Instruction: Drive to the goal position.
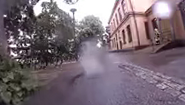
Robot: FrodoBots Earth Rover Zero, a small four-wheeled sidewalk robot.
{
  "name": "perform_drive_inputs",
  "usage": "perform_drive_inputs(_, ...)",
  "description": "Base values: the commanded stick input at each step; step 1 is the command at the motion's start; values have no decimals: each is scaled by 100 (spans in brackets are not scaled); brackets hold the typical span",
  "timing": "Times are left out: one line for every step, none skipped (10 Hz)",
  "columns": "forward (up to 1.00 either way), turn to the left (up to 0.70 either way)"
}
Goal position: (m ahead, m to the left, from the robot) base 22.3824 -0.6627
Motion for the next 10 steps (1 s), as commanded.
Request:
perform_drive_inputs(70,-14)
perform_drive_inputs(70,-6)
perform_drive_inputs(70,0)
perform_drive_inputs(70,0)
perform_drive_inputs(70,0)
perform_drive_inputs(70,0)
perform_drive_inputs(70,0)
perform_drive_inputs(70,0)
perform_drive_inputs(70,0)
perform_drive_inputs(70,0)
